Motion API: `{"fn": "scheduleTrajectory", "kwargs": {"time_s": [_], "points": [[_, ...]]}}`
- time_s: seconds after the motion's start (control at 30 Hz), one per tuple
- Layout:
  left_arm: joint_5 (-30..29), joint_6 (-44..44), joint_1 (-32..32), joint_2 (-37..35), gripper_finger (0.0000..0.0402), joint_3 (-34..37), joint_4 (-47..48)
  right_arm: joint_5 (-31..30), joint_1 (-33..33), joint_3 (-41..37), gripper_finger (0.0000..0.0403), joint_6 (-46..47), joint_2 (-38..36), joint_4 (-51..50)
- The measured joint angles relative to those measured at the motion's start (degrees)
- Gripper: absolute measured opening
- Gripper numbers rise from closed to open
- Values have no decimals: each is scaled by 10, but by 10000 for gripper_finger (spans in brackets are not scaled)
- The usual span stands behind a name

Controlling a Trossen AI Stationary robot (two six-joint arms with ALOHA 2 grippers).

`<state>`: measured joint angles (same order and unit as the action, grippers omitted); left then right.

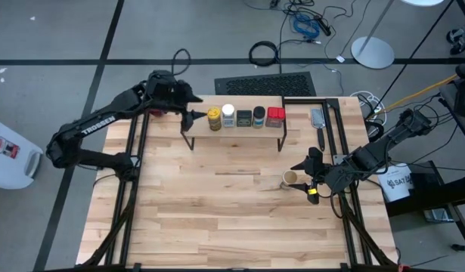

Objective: Shelf spices
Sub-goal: Put the yellow seasoning bottle on the shelf

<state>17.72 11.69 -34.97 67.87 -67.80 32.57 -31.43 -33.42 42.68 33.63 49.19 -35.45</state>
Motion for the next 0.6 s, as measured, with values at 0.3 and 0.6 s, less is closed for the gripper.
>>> {"fn": "scheduleTrajectory", "kwargs": {"time_s": [0.3,0.6], "points": [[-79,-56,52,-14,286,84,-30,0,0,0,286,2,0,-8],[-151,-98,93,-15,286,188,-151,0,0,0,286,2,0,-9]]}}
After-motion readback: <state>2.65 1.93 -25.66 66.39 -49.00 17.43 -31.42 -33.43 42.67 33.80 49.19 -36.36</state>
